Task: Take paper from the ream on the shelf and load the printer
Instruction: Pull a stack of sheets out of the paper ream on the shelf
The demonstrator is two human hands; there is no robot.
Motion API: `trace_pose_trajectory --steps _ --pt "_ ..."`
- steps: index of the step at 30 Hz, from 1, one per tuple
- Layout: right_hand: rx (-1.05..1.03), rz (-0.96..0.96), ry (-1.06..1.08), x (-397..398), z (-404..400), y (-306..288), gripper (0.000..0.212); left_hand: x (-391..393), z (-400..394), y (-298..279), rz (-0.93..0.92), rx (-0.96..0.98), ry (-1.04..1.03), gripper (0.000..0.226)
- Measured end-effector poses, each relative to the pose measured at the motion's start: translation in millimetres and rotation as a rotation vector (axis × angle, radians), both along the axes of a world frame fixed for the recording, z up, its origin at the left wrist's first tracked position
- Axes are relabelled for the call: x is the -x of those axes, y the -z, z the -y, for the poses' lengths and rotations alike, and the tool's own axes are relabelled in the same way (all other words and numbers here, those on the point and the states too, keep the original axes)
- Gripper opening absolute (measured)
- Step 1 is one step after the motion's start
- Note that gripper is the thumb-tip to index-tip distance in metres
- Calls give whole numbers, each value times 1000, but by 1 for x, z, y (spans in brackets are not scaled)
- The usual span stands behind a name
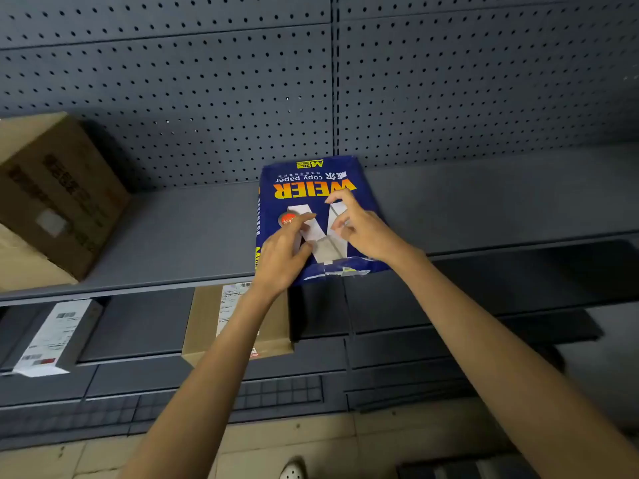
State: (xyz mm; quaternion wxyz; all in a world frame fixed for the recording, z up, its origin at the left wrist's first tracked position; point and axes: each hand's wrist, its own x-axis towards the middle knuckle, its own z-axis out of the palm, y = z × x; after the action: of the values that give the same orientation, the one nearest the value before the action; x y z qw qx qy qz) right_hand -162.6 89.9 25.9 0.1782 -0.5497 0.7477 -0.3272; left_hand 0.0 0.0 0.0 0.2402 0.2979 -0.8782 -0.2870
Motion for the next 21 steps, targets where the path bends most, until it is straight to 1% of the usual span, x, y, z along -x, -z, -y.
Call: trace_pose_trajectory --steps 3,6,13,21 --pt "-99 -53 -33 -1 1 2 39 0 0 3 22 54 -28 45" --pt "-167 -112 -37 -3 4 3 29 1 0 7 43 57 -45 45" --pt "-151 -210 8 -10 11 8 11 0 -2 8 68 76 -48 45" --pt "-66 -190 88 -16 11 8 4 -2 -3 6 78 74 -26 45"
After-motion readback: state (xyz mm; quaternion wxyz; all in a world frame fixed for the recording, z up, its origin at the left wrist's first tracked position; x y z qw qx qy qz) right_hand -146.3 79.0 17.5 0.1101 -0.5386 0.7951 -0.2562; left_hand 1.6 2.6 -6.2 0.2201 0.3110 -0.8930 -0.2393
